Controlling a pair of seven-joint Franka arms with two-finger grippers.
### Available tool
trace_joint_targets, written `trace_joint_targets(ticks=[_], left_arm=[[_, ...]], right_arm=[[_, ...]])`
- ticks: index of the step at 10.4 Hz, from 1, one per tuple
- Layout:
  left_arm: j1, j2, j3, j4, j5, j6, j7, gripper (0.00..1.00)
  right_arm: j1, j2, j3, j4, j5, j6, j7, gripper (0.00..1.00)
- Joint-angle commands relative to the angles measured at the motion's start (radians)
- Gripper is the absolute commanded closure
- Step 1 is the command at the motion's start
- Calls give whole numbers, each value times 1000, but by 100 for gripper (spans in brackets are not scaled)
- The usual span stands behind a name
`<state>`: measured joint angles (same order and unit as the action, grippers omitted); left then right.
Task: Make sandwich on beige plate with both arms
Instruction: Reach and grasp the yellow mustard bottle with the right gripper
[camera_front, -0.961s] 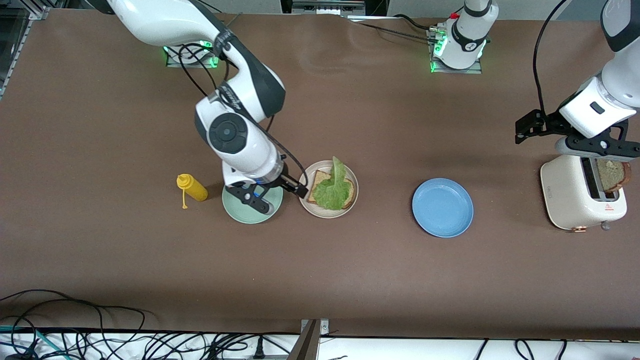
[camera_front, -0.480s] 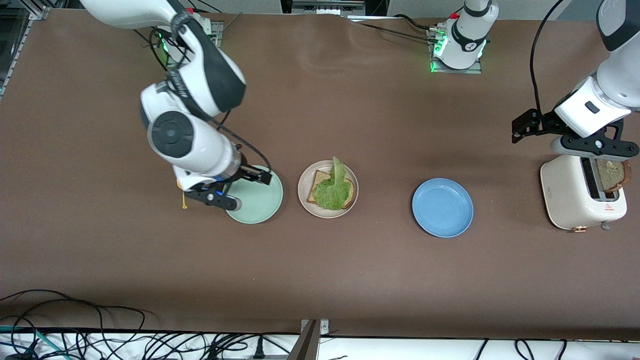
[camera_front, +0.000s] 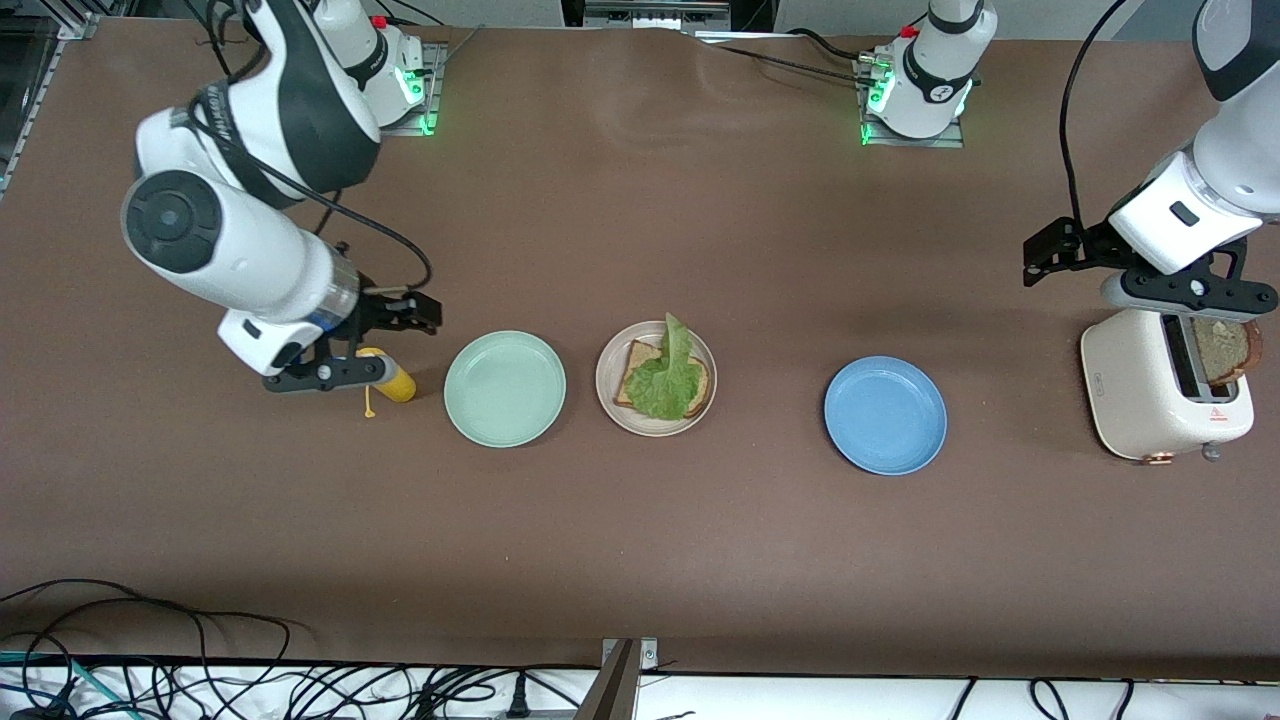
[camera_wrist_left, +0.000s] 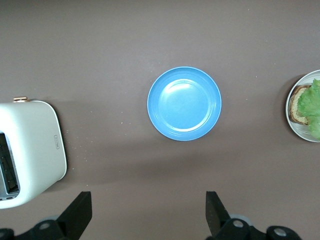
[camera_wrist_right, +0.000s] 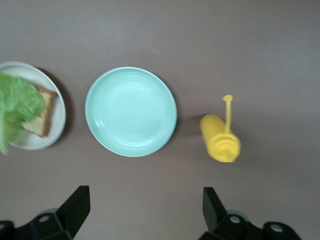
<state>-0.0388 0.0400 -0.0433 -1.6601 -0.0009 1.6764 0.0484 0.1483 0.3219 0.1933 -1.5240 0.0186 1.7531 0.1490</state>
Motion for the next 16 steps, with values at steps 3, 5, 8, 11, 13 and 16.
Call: trace_joint_targets(ticks=[3, 5, 8, 11, 13, 16], left_arm=[[-6, -2, -1, 14, 22, -17, -10, 0], [-4, -2, -1, 14, 22, -17, -8, 0], [-1, -2, -1, 13, 22, -18, -8, 0], [-4, -2, -1, 14, 24, -18, -12, 0], [-3, -2, -1, 14, 22, -18, -12, 0], [-1, -2, -1, 13, 21, -18, -10, 0]], right_arm=[[-12, -188, -95, -299, 20, 184, -415, 0], [-13, -210, -162, -398, 26, 305, -628, 0], [-15, -210, -222, -508, 141, 441, -787, 0], [-18, -196, -285, -587, 356, 526, -1053, 0], [-19, -175, -331, -607, 472, 526, -1216, 0], [-21, -100, -359, -620, 653, 528, -1470, 0]])
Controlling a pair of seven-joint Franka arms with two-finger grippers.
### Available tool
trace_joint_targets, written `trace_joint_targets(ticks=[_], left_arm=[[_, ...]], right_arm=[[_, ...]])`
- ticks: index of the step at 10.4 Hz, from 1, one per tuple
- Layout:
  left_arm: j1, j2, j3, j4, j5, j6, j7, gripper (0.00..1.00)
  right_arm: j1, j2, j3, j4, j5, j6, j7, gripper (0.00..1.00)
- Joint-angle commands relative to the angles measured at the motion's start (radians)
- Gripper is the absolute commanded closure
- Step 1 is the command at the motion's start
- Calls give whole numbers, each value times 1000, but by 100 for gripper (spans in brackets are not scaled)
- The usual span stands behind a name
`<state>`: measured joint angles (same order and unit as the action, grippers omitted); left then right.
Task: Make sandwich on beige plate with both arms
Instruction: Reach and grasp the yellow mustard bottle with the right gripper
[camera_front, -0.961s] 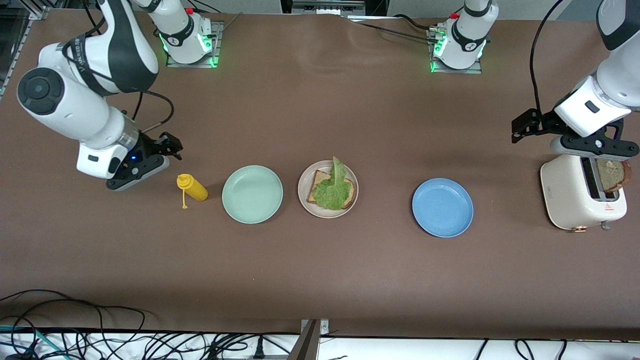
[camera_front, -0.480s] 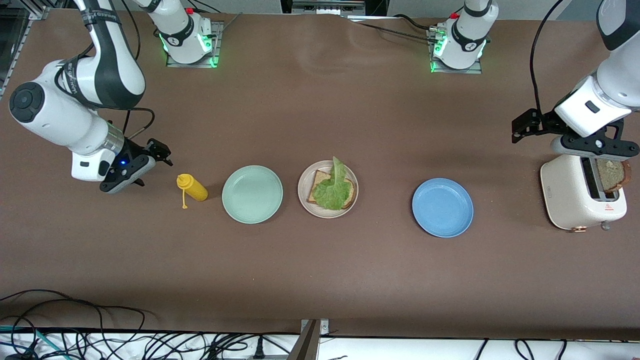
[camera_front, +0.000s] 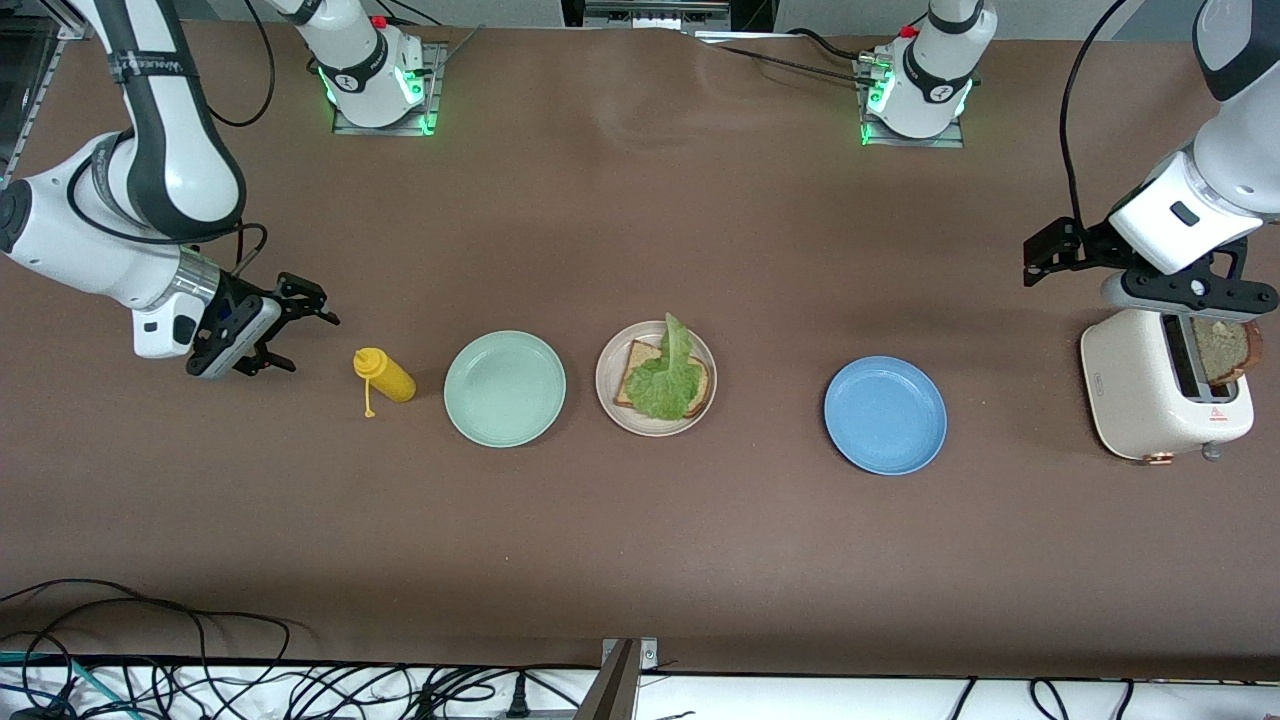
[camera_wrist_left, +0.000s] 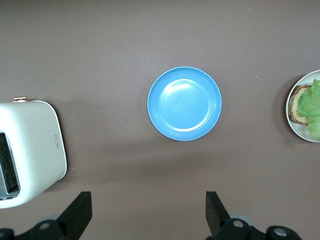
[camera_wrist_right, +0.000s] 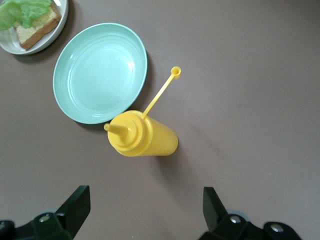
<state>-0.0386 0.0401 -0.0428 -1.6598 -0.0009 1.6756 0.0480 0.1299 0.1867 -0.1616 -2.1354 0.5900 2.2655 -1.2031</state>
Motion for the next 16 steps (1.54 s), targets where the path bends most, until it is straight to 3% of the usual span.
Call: trace_joint_targets(ticks=[1, 5, 10, 16], left_arm=[[0, -2, -2, 12, 21, -17, -8, 0], [-1, -2, -2, 14, 18, -17, -10, 0], [-3, -2, -2, 14, 15, -17, -14, 0], [-4, -2, -2, 14, 15, -17, -16, 0]], right_arm=[[-4, 60, -16, -8, 132, 15, -189, 0], [-6, 160, -22, -2, 290, 15, -409, 0], [-6, 250, -22, 41, 427, 14, -576, 0], [-3, 289, -15, 68, 470, 11, -584, 0]])
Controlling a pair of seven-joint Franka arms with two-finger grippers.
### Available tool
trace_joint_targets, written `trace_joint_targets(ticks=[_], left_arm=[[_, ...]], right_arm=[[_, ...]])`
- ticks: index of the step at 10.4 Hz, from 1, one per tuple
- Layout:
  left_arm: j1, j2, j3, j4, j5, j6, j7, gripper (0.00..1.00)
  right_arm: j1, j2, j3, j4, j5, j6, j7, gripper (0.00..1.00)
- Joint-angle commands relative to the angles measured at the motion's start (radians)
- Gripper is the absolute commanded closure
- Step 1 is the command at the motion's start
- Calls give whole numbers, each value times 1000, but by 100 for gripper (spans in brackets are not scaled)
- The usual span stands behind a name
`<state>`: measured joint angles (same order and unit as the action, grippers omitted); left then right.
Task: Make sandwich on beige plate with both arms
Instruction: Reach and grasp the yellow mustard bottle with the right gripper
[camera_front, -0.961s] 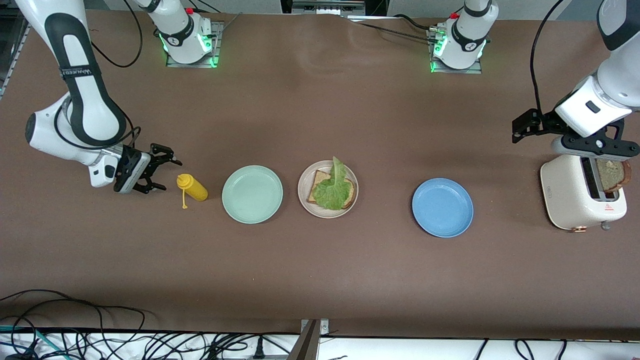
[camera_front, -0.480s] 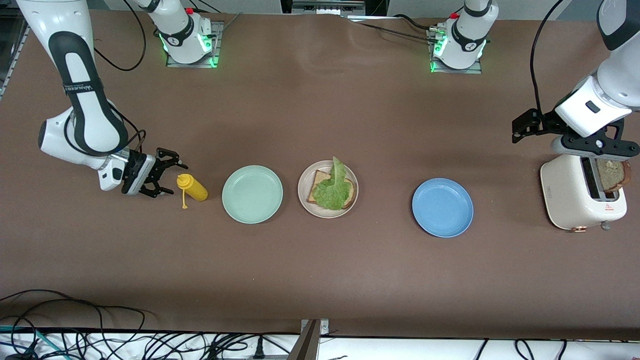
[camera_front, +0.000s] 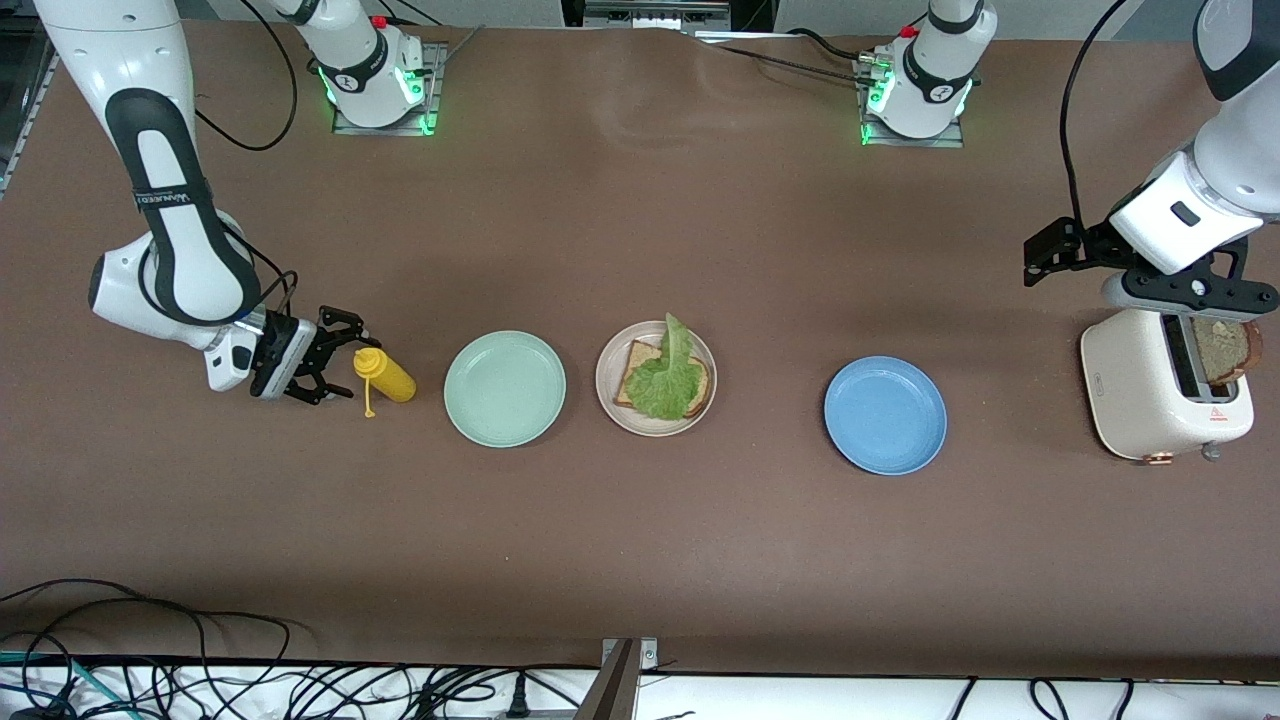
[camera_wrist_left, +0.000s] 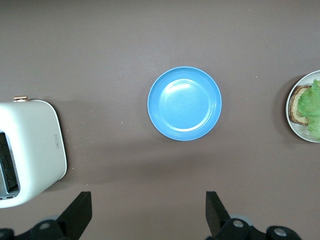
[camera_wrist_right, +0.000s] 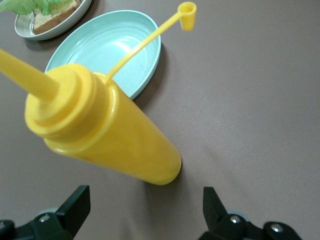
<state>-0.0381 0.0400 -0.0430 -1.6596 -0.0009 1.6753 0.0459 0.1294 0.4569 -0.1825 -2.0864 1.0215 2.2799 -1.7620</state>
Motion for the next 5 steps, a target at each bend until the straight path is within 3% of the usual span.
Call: trace_joint_targets(ticks=[1, 5], left_arm=[[-5, -2, -1, 14, 15, -17, -15, 0], [-5, -2, -1, 14, 15, -17, -14, 0]], right_arm=[[-1, 19, 12, 20, 40, -5, -25, 0], [7, 34, 20, 45, 43, -6, -25, 0]])
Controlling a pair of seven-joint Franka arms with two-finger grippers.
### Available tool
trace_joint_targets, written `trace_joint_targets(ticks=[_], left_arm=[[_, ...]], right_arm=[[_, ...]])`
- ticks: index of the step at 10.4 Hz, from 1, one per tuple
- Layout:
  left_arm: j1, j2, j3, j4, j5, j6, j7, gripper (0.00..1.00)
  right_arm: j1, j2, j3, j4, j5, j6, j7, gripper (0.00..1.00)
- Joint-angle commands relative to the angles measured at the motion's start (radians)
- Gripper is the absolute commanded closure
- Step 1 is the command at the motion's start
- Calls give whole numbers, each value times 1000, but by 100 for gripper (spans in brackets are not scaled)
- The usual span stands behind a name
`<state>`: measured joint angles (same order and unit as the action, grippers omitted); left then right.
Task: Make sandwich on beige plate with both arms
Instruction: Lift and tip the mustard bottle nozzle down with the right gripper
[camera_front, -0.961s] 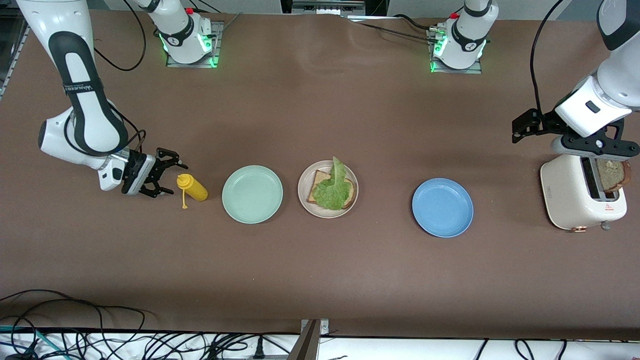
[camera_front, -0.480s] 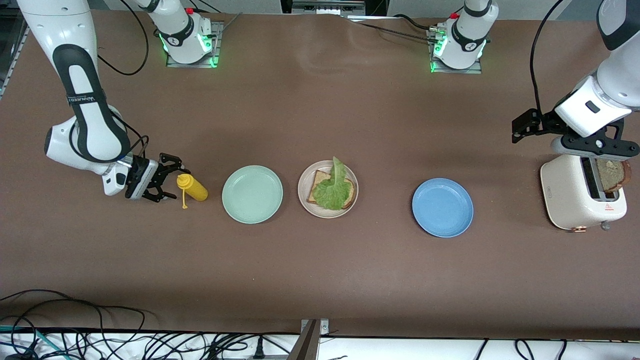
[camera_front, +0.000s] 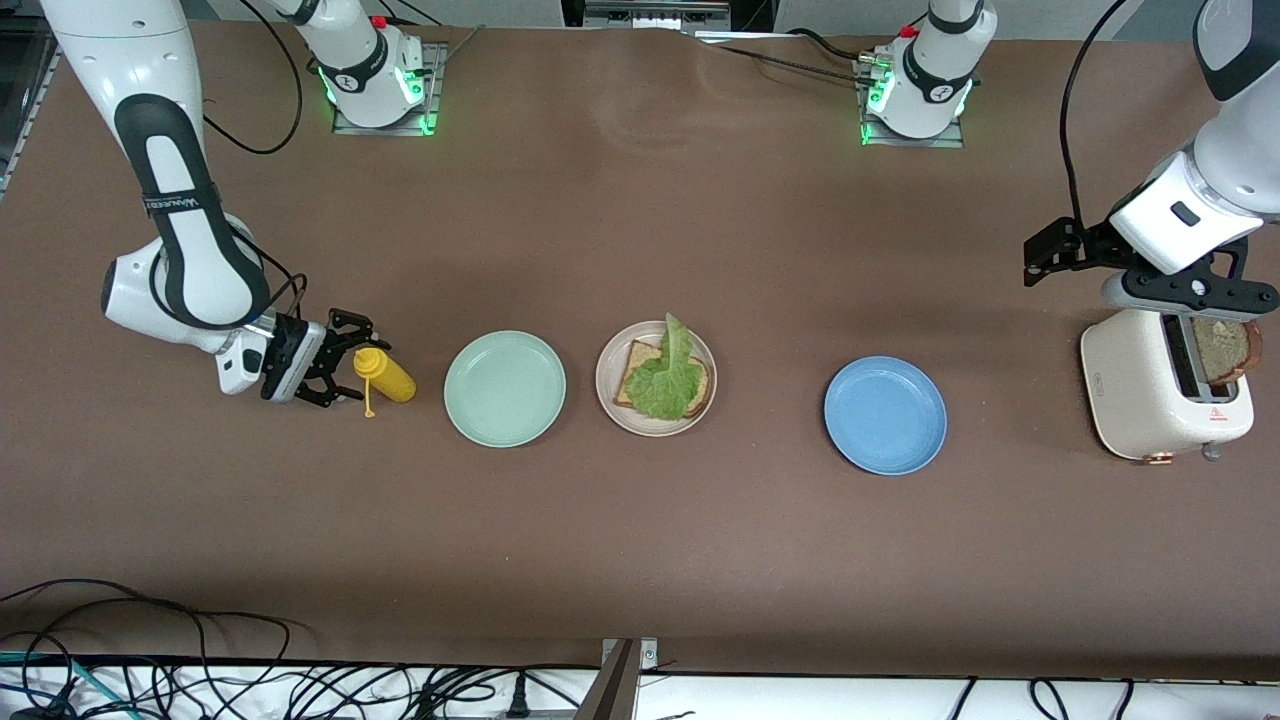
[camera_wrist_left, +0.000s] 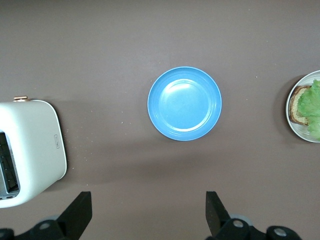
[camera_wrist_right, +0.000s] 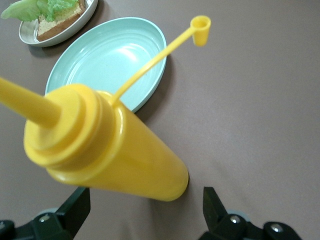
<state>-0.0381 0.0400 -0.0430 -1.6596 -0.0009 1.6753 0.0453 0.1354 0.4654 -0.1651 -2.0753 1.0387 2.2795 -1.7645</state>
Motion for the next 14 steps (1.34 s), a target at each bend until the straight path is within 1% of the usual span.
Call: trace_joint_targets(ticks=[1, 2, 4, 7, 8, 9, 10, 12, 13, 14], left_arm=[[-5, -2, -1, 14, 15, -17, -13, 0], [-5, -2, -1, 14, 15, -19, -13, 0], [-5, -2, -1, 14, 16, -19, -13, 0], [-5, -2, -1, 14, 16, -19, -10, 0], [-5, -2, -1, 14, 15, -22, -8, 0], [-6, -2, -1, 14, 16, -22, -10, 0], [-5, -2, -1, 14, 15, -22, -10, 0], [-6, -2, -1, 14, 16, -22, -13, 0], [-6, -2, -1, 14, 16, -22, -15, 0], [-8, -2, -1, 20, 18, -22, -13, 0]], right_arm=[[0, 38, 15, 44, 26, -5, -23, 0], [1, 45, 16, 52, 27, -2, -23, 0], [1, 58, 30, 52, 72, 0, -39, 0], [1, 68, 30, 64, 78, -2, -44, 0], [3, 71, 32, 66, 81, -2, -43, 2], [3, 72, 39, 66, 83, 0, -42, 23], [3, 72, 39, 67, 83, 0, -42, 60], [13, 72, 44, 84, 77, 2, -29, 97], [21, 70, 45, 89, 73, 12, -12, 99], [24, 65, 62, 99, 49, 29, 32, 100]])
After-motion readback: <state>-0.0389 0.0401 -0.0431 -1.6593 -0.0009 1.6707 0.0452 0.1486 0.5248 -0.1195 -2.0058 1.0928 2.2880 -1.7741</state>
